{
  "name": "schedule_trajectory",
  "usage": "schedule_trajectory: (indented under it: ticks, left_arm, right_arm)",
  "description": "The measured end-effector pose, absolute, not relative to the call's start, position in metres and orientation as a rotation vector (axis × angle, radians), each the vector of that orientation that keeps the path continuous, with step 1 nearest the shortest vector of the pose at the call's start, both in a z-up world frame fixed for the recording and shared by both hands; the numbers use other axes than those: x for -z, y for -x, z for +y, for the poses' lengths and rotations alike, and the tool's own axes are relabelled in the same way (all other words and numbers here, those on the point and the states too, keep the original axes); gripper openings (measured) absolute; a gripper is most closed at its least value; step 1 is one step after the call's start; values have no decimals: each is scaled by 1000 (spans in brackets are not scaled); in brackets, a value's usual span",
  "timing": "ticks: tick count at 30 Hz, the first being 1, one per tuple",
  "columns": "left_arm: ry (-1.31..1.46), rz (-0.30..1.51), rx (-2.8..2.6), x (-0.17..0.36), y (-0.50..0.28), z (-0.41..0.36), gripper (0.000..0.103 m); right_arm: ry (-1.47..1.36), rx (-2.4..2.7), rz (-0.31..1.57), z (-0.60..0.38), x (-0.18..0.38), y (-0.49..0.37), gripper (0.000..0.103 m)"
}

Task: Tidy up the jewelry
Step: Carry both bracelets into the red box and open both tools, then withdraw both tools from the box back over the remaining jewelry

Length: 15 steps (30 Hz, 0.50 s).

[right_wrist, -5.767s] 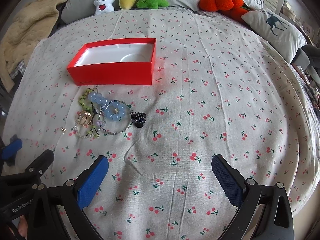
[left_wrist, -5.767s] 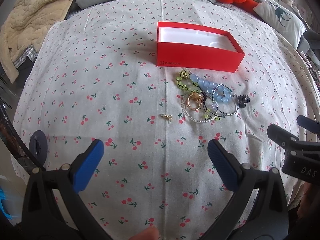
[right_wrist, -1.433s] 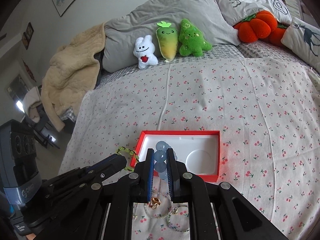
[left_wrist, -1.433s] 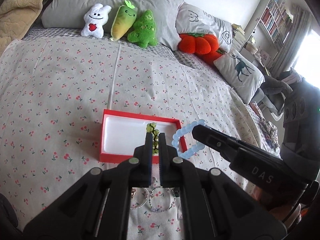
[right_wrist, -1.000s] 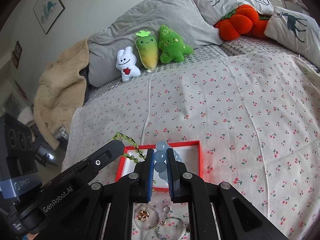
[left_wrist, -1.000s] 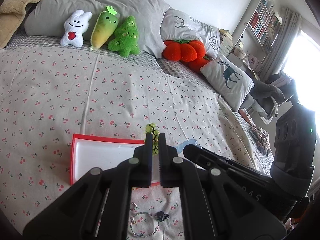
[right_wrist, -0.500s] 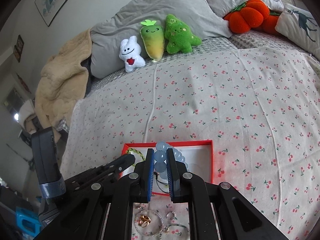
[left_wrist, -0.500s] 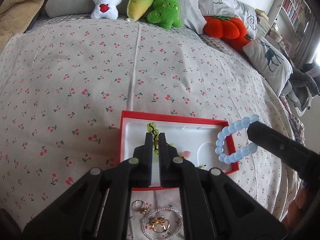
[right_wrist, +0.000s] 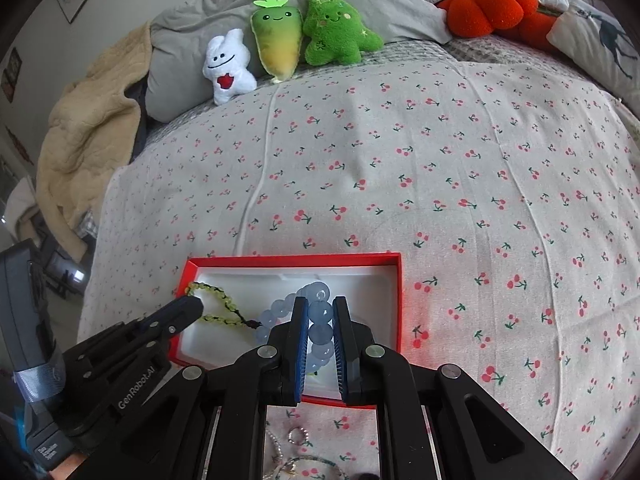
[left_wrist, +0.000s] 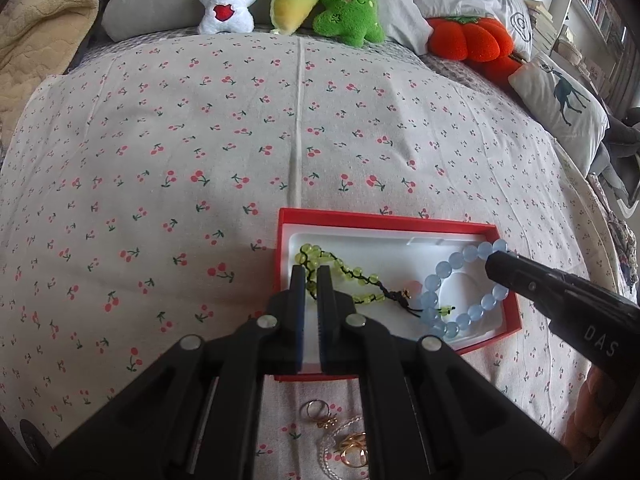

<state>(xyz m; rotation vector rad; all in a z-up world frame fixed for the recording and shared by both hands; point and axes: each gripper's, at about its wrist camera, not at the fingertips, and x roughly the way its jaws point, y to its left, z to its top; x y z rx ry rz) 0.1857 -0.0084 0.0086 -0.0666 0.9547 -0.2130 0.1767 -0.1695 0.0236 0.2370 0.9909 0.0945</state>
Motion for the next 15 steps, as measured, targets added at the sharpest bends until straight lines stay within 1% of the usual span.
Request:
schedule_trajectory:
  ticks: [4,6,9,11,12,14,15]
  left_arm:
    - [84,949,222,-12,-182,-7,6]
    - [92,944,237,-17,-178,-8,8]
    - [83,937,249,-24,-169,-10,22]
    - [82,935,254,-28,-161,-11,40]
    - [85,933,257,-29,-157,-11,45]
    - [93,929,260,-32,-150,-10,59]
    - [95,927,260,-33,-146,-10,62]
  right_arm:
    - [-201,-77,979,-168,-27,-173,13]
    - [-187,-70,976,-167,-31,-171,14]
    - [-185,-73,984,-166,-38,-166,16]
    - [-170,-73,982,-164,-42,-161,16]
    - [-159,-77,980,-162,-45,-158,17]
    - [-132,-80,980,-159,-48,-151,17]
    - [-120,-81,981,-157,-49,-147,18]
